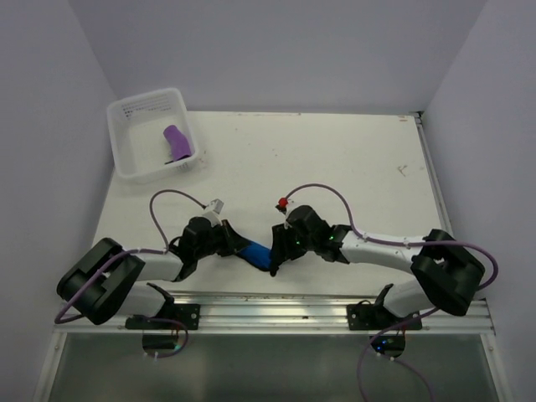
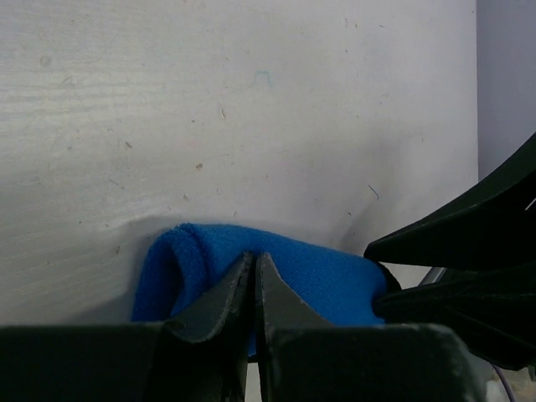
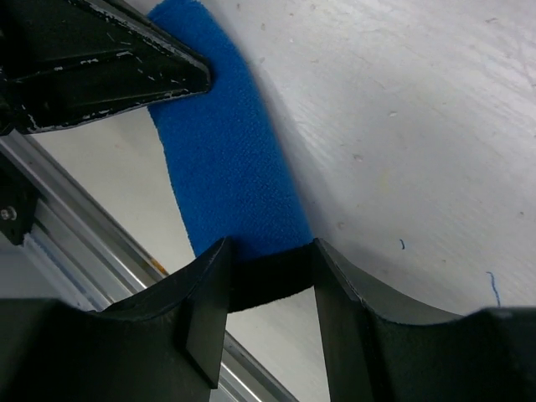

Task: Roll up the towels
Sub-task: Roll the towel

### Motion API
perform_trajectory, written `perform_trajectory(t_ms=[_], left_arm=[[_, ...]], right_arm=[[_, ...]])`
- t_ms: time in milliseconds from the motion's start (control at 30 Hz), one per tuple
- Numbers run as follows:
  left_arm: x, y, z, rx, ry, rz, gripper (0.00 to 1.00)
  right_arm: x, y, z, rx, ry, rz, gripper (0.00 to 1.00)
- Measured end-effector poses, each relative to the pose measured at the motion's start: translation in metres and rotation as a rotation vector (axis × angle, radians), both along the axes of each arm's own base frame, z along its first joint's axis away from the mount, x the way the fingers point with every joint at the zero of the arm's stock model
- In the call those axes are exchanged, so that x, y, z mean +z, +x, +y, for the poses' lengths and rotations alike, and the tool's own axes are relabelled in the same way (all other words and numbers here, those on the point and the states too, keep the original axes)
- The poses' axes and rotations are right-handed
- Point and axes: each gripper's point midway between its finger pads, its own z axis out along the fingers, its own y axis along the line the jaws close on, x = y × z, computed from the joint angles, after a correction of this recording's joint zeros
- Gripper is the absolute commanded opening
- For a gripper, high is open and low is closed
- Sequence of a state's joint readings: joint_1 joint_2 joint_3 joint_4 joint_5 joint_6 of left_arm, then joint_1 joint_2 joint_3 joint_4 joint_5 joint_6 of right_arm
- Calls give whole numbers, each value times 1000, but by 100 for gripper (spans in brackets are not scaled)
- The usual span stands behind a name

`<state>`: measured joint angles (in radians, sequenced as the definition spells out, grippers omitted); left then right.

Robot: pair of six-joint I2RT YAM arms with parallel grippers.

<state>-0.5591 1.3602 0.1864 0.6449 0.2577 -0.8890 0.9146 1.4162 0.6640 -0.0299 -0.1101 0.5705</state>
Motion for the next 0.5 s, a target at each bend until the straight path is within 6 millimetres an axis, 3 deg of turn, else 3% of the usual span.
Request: perform_trajectory(t_ms=[500], left_arm=[[0,1,4,12,19,-19,8]], right_arm=[[-12,-17,27,73,120,89,51]])
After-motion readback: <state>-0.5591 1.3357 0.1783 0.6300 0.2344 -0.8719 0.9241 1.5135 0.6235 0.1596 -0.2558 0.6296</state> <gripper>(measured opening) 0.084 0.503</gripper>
